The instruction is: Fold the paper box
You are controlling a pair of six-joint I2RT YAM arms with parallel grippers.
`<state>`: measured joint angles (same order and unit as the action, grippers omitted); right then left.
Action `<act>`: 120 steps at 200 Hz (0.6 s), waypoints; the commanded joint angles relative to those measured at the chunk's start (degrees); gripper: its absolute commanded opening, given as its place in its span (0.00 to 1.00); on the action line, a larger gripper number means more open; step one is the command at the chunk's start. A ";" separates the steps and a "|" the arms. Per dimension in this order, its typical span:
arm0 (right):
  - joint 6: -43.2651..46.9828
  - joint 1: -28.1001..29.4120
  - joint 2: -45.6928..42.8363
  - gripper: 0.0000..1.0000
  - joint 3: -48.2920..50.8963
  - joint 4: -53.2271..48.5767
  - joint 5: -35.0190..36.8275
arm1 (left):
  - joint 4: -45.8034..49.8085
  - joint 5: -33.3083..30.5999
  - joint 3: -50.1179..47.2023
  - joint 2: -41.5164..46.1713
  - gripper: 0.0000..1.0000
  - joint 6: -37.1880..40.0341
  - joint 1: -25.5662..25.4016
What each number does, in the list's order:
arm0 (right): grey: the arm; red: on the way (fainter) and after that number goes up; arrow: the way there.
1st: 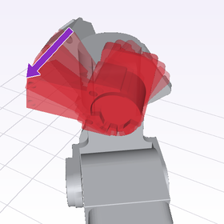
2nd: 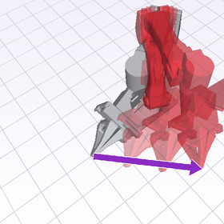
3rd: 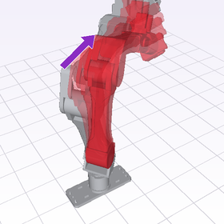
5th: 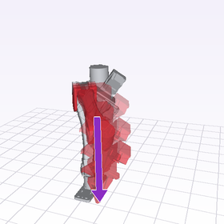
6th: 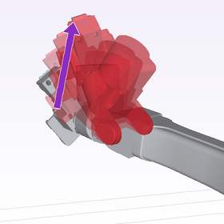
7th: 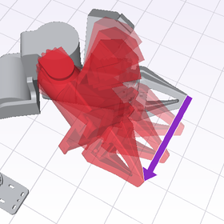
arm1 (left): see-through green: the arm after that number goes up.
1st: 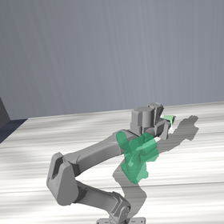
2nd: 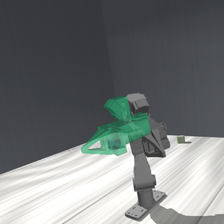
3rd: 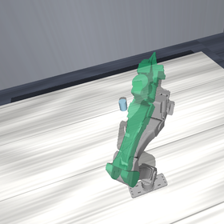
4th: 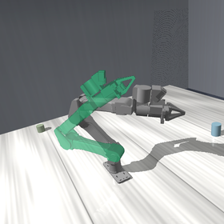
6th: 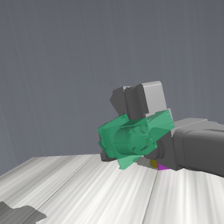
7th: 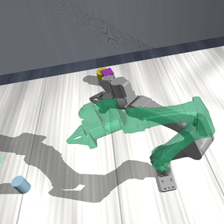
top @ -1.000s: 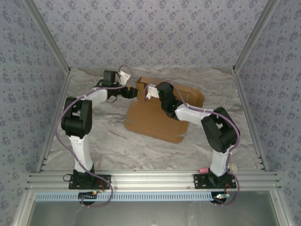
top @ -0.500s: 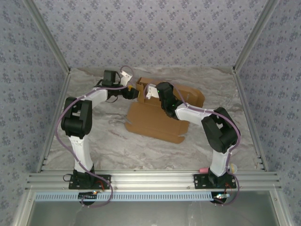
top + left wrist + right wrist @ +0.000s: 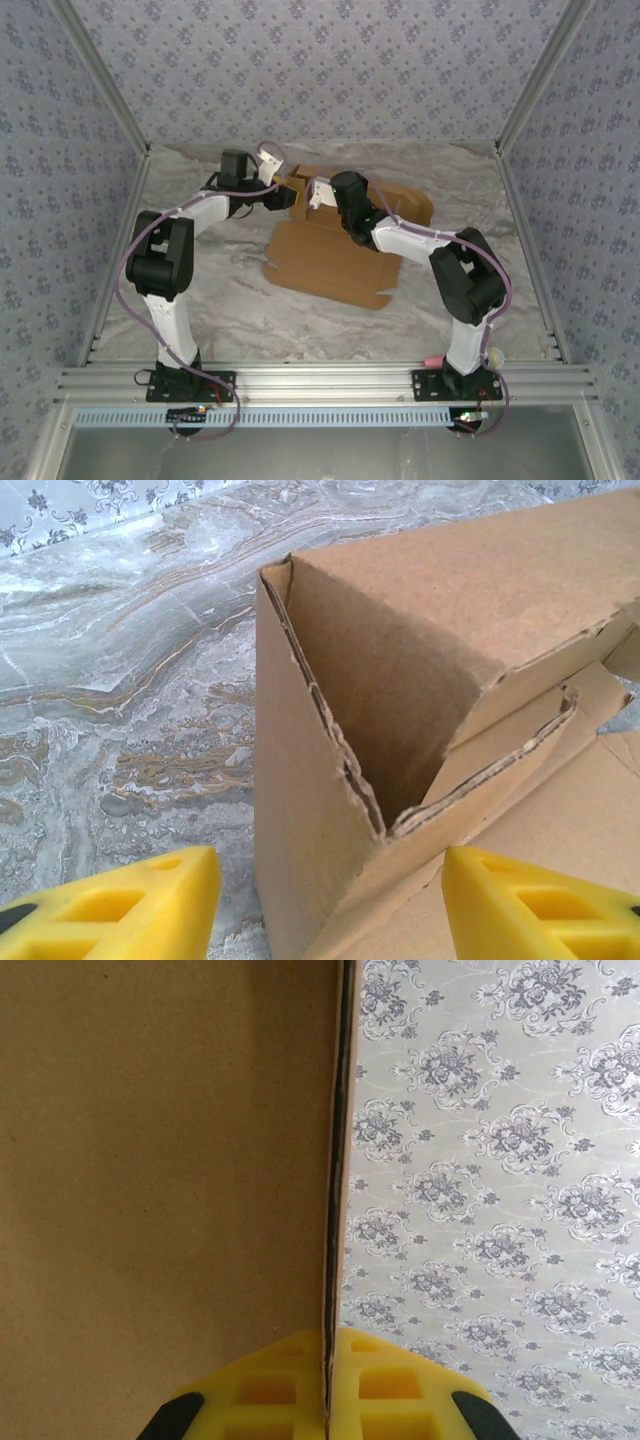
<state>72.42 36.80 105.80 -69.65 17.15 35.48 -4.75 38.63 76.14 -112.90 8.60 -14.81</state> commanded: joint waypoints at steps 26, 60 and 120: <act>-1.30 0.69 0.51 0.00 -1.28 -3.55 -1.47 | -9.17 -6.98 -4.09 3.36 0.54 -4.16 -2.11; -1.34 0.70 0.16 0.00 -1.54 -4.52 -2.06 | -15.29 -12.11 -6.63 4.13 0.54 -6.42 -3.22; -1.85 0.65 0.11 0.00 -1.37 -5.19 -2.40 | -19.50 -22.71 -7.50 3.04 0.46 -9.83 -4.58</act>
<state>71.29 36.80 105.80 -70.19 15.79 35.18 -18.28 23.42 68.71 -111.18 1.41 -19.09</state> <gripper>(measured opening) 0.060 0.475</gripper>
